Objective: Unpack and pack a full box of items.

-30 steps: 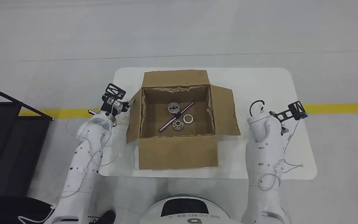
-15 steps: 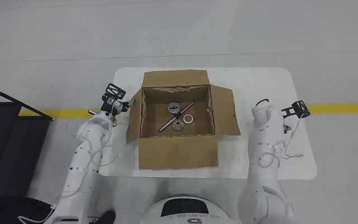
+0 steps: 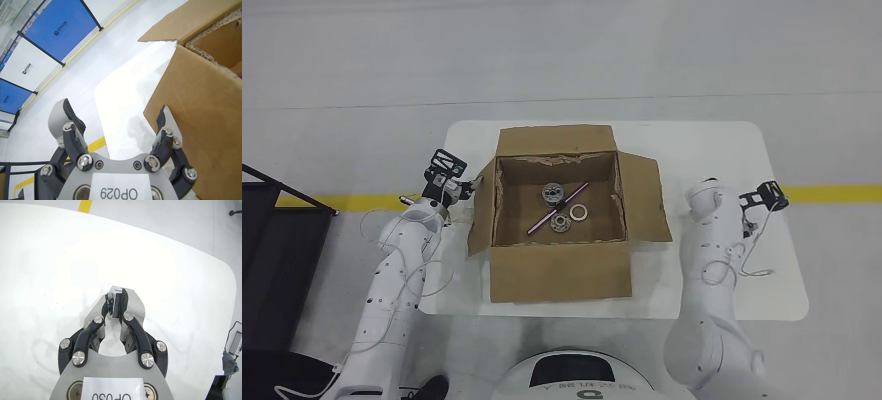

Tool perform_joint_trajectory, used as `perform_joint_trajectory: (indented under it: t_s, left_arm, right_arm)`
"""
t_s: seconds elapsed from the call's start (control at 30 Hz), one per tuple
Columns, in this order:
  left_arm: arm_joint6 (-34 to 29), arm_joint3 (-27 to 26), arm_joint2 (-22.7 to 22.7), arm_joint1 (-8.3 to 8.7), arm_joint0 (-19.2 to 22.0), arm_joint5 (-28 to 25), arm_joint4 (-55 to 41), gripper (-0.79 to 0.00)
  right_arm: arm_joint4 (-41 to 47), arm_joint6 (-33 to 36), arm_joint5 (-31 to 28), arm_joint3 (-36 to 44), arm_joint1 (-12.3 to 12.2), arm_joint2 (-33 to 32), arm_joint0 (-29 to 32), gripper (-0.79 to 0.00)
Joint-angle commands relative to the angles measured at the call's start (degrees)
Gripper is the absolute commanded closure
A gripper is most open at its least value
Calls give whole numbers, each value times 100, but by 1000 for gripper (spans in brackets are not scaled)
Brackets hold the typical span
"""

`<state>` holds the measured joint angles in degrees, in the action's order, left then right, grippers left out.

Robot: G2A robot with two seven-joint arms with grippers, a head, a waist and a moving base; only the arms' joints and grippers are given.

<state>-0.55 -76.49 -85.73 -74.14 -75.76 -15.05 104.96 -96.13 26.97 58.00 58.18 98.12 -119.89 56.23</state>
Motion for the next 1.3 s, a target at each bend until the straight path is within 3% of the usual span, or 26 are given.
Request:
perform_joint_trajectory:
  t_s: [0.0, 0.13, 0.27, 0.37, 0.43, 0.5, 0.6, 0.73, 0.87, 1.27]
  left_arm:
    - [0, 0, 0, 0, 0, 0, 0, -785]
    - [0, 0, 0, 0, 0, 0, 0, -785]
    - [0, 0, 0, 0, 0, 0, 0, -785]
    - [0, 0, 0, 0, 0, 0, 0, -785]
    - [0, 0, 0, 0, 0, 0, 0, -785]
    - [0, 0, 0, 0, 0, 0, 0, -785]
    - [0, 0, 0, 0, 0, 0, 0, -785]
    - [0, 0, 0, 0, 0, 0, 0, -785]
    - [0, 0, 0, 0, 0, 0, 0, -785]
    - [0, 0, 0, 0, 0, 0, 0, -785]
  right_arm:
    - [57, -28, 0, 84, 14, -38, 10, 0]
    - [307, -151, 0, 641, 89, -10, 187, 0]
    - [1029, -434, -77, 2157, 263, 336, 773, 0]
    - [1900, -389, -323, 3739, 430, 811, 1572, 0]
    - [2488, -210, -557, 4694, 334, 1177, 1976, 0]
    - [3166, -101, -739, 5827, 178, 1701, 2762, 0]
    - [4128, -402, -1139, 6986, 193, 2340, 3795, 0]
    - [4476, -850, -1867, 7224, 128, 3035, 4401, 0]
    - [4243, -991, -2065, 7196, 88, 3693, 4631, 0]
    - [4292, -966, -2137, 7079, 81, 3679, 4623, 0]
